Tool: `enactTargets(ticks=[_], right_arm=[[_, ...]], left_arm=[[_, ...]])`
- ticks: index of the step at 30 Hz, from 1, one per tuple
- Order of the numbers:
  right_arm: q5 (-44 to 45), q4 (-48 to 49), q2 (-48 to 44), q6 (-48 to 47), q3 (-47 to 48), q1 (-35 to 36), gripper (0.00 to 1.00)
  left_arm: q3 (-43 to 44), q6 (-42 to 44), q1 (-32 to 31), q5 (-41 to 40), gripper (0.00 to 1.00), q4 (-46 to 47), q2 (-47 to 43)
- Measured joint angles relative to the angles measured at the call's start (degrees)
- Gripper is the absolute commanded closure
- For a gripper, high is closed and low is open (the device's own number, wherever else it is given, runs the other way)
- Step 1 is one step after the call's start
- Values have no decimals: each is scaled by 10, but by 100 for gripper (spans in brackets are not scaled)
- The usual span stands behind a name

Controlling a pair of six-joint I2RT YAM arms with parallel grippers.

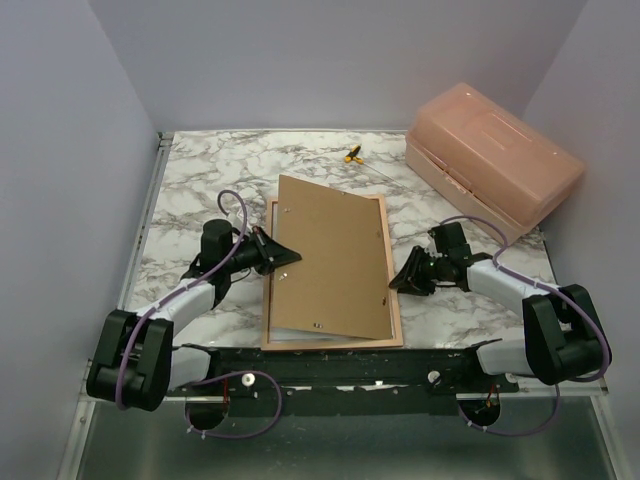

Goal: Put the photo into the frame
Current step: Place the photo frame item in the photo frame.

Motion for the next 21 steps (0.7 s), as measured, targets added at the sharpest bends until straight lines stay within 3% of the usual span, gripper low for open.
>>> enactTargets(ticks=[12,17,21], right_arm=[[-4,7,0,0,-9,0,63],[-4,8,0,0,-9,0,63],[-5,8,0,0,-9,0,63]], left_arm=[[-2,3,-23,-18,97,19,21],[0,29,-27,-37,63,-18,12],[9,62,-32,-54,44,-62,11]])
